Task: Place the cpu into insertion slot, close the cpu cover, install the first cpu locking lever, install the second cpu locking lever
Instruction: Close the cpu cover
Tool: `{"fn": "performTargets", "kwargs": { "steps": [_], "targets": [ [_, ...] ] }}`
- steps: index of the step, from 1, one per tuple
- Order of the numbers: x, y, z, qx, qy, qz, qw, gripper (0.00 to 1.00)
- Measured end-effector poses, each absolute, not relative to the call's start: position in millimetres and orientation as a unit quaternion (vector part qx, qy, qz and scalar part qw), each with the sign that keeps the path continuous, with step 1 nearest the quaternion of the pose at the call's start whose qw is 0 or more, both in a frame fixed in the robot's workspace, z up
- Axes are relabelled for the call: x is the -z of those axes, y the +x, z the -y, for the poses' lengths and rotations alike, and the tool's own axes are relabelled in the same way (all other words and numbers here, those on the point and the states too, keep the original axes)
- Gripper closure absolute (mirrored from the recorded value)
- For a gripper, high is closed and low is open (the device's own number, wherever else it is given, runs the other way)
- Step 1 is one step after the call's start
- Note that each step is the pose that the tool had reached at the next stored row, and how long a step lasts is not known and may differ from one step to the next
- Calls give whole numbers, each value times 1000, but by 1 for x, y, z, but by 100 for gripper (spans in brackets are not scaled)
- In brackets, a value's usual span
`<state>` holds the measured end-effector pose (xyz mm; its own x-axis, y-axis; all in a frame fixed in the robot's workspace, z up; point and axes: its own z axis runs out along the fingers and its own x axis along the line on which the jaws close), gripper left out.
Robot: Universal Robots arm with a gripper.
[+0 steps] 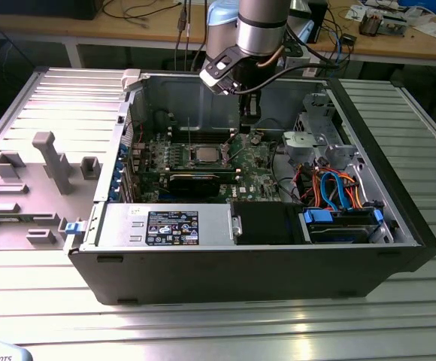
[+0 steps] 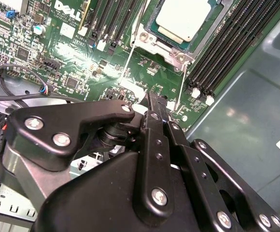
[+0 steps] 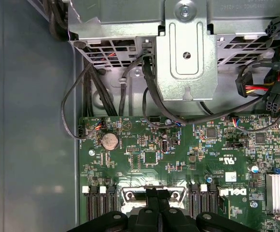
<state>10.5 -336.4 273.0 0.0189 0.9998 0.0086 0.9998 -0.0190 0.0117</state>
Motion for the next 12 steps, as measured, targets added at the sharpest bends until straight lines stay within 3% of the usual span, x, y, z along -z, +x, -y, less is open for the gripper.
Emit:
{"fn": "performTargets", "kwargs": {
  "steps": [12],
  "targets": [
    [-268,28,336,-5,714,-700,3,89]
  ]
}}
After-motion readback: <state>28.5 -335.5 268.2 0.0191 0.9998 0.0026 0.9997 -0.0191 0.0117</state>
